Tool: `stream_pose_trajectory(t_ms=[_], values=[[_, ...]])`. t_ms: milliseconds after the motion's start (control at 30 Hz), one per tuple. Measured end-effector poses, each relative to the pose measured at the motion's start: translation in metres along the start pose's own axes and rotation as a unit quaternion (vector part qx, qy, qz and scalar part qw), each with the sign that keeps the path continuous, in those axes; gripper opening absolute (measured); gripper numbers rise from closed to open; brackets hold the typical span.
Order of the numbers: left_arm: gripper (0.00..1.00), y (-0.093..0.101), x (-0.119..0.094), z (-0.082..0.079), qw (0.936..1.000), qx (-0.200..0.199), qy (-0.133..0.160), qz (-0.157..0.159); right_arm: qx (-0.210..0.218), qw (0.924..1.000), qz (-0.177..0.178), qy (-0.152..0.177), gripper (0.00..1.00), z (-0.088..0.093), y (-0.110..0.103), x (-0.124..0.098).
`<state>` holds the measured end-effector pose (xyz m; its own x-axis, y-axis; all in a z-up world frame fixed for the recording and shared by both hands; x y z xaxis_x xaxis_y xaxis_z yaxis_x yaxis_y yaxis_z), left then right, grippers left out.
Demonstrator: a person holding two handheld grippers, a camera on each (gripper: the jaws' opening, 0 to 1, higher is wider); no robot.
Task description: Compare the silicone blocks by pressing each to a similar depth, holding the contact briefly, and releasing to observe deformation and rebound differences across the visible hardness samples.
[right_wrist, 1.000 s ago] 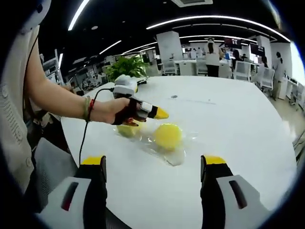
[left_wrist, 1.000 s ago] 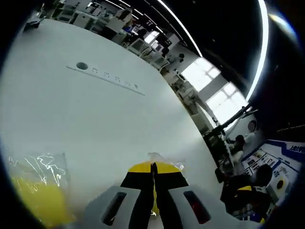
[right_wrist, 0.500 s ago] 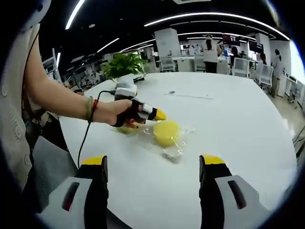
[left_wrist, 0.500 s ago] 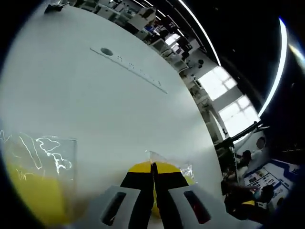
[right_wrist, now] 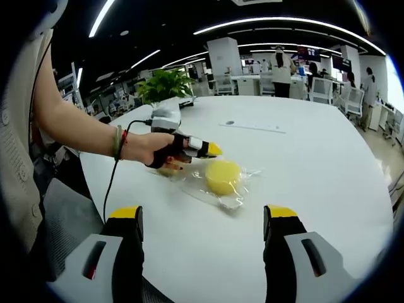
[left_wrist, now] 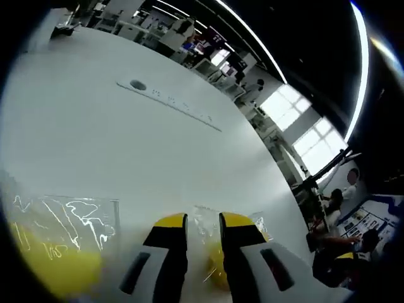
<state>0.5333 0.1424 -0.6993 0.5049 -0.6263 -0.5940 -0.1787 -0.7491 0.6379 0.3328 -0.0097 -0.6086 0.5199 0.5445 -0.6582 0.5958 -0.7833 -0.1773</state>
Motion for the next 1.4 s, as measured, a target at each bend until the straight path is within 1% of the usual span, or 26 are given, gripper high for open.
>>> stream_pose_trajectory(t_ms=[33, 67, 100, 233, 333, 400, 567, 733, 767, 800, 833, 867, 900, 967, 1100, 1167, 1233, 1300, 1400], values=[[0.29, 0.001, -0.002, 0.0, 0.9999, 0.01, -0.004, -0.001, -0.001, 1.0, -0.001, -0.001, 0.72, 0.0, -0.001, 0.0], [0.28, 0.002, -0.005, 0.001, 0.9996, 0.025, -0.008, -0.005, -0.003, 1.0, -0.002, -0.004, 0.72, 0.001, -0.003, 0.001], [0.27, 0.002, -0.008, 0.0, 0.9994, 0.034, -0.006, -0.01, -0.006, 1.0, -0.003, -0.005, 0.72, 0.001, -0.004, 0.001], [0.28, 0.009, -0.022, -0.002, 0.9992, 0.04, 0.004, -0.007, -0.014, 0.9999, -0.006, -0.001, 0.72, -0.003, -0.011, -0.001], [0.29, 0.012, -0.031, -0.003, 0.9979, 0.064, 0.008, -0.013, -0.02, 0.9998, -0.006, -0.002, 0.72, -0.005, -0.015, -0.003], [0.3, 0.016, -0.039, -0.003, 0.9977, 0.066, 0.012, -0.01, -0.026, 0.9996, -0.007, -0.001, 0.71, -0.007, -0.018, -0.004], [0.31, 0.028, -0.071, -0.004, 0.9933, 0.112, 0.029, -0.007, -0.039, 0.9991, -0.014, 0.006, 0.72, -0.012, -0.028, -0.006], [0.33, 0.031, -0.109, -0.002, 0.989, 0.139, 0.049, -0.012, -0.052, 0.9985, -0.02, 0.004, 0.71, -0.012, -0.04, -0.006], [0.33, 0.031, -0.116, -0.001, 0.9874, 0.148, 0.053, -0.013, -0.054, 0.9983, -0.022, 0.005, 0.71, -0.013, -0.042, -0.006], [0.33, 0.031, -0.126, -0.002, 0.9836, 0.169, 0.061, -0.02, -0.055, 0.9982, -0.024, 0.008, 0.71, -0.014, -0.044, -0.006], [0.33, 0.031, -0.133, -0.002, 0.9812, 0.18, 0.066, -0.024, -0.053, 0.9981, -0.028, 0.012, 0.71, -0.015, -0.047, -0.005], [0.33, 0.029, -0.143, 0.001, 0.9799, 0.185, 0.066, -0.033, -0.052, 0.9981, -0.029, 0.011, 0.71, -0.015, -0.048, -0.005], [0.33, 0.028, -0.145, 0.002, 0.9798, 0.186, 0.066, -0.034, -0.053, 0.9981, -0.03, 0.011, 0.71, -0.015, -0.051, -0.004], [0.33, 0.026, -0.16, 0.006, 0.979, 0.188, 0.07, -0.036, -0.056, 0.9978, -0.033, 0.013, 0.71, -0.016, -0.056, -0.003], [0.34, 0.021, -0.188, 0.013, 0.9774, 0.186, 0.087, -0.049, -0.054, 0.9979, -0.03, 0.018, 0.71, -0.019, -0.061, -0.004], [0.36, 0.02, -0.2, 0.02, 0.9785, 0.182, 0.088, -0.042, -0.05, 0.9981, -0.026, 0.025, 0.71, -0.021, -0.063, -0.005], [0.4, 0.02, -0.211, 0.027, 0.9782, 0.185, 0.087, -0.039, -0.051, 0.9981, -0.024, 0.026, 0.71, -0.021, -0.065, -0.005], [0.44, 0.019, -0.224, 0.035, 0.9759, 0.193, 0.092, -0.044, -0.05, 0.9983, -0.018, 0.024, 0.7, -0.019, -0.065, -0.006], [0.45, 0.017, -0.242, 0.046, 0.9742, 0.197, 0.099, -0.05, -0.048, 0.9985, -0.013, 0.025, 0.7, -0.017, -0.066, -0.01]])
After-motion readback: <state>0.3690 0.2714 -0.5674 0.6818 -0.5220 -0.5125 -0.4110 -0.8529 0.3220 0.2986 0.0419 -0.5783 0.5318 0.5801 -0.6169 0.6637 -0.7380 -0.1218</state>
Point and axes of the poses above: the point that each gripper's makers call its tool centre point, and the gripper's own axes: x roughly forward along the fingers, y roughly to its right, z roughly out of its underside, the point moved 3 cm from there along -x, roughly backward along the fingers, and after that the axes turned 11 degrees about -y, right-handed, at the moved point
